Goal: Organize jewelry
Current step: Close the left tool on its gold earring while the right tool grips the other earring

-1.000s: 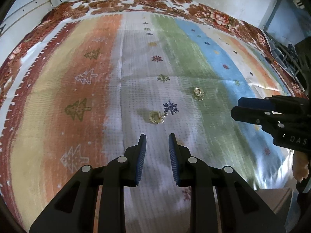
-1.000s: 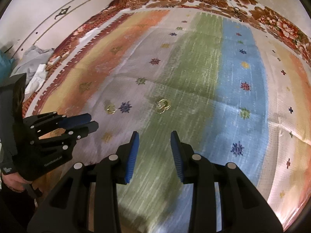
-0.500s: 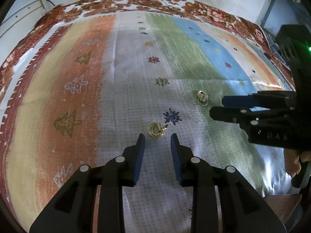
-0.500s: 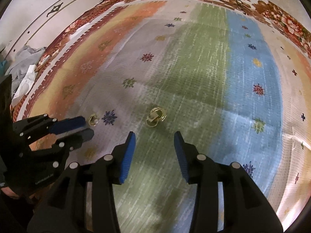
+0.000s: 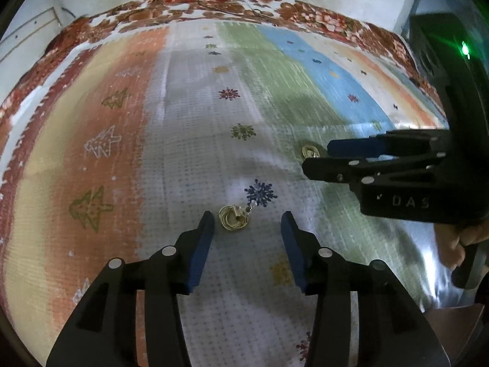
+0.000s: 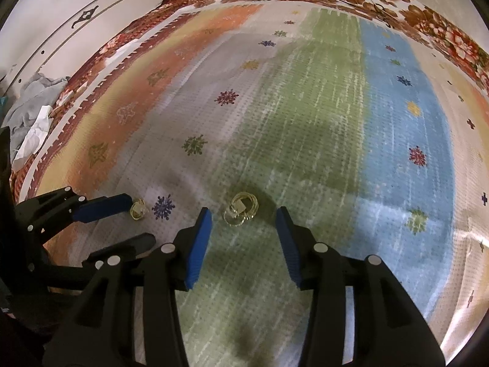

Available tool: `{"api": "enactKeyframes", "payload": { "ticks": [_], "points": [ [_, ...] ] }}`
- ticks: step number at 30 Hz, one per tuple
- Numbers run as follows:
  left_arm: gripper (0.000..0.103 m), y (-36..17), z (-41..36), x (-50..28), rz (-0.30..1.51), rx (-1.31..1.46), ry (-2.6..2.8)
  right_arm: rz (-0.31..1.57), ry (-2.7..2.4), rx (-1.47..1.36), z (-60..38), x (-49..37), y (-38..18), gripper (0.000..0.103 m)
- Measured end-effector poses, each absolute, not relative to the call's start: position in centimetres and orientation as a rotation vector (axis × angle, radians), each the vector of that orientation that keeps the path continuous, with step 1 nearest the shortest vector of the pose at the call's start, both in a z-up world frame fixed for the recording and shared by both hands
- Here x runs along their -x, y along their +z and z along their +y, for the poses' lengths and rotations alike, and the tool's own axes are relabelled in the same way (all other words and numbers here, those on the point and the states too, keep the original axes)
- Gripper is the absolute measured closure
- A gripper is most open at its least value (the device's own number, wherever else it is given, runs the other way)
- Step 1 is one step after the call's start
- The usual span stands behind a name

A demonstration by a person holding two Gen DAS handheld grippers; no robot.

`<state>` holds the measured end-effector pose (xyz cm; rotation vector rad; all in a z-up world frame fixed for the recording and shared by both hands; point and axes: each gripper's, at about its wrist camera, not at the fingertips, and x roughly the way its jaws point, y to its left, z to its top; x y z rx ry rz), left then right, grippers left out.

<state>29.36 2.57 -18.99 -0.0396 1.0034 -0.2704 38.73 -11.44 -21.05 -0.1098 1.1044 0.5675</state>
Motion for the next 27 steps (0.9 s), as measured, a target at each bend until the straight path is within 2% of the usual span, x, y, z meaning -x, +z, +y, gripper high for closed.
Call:
{"api": "enactKeyframes", "payload": {
  "ticks": [5, 10, 13, 15, 27],
  "points": [
    [0.060, -19.3, 2.4, -29.4, 0.993, 0.025, -0.271, 1.090, 0.568, 0.128, -11.2, -38.6, -21.2, 0.058],
    [0.077, -19.3, 3.1, -29.6, 0.993, 0.046, -0.255, 1.083, 0.545, 0.168, -11.0, -38.5, -21.3, 0.067],
    [0.084, -19.4, 3.4, -29.6, 0.990, 0.050, -0.239, 1.075, 0.522, 0.186, -11.1, -38.5, -21.4, 0.077],
    [0.085, -19.5, 3.6, -29.6, 0.987, 0.059, -0.239, 1.072, 0.514, 0.184, -11.3, -38.5, -21.5, 0.083],
    [0.087, -19.0, 4.2, -29.4, 0.982, 0.101, -0.243, 1.067, 0.522, 0.161, -11.8, -38.4, -21.2, 0.088]
  ]
}}
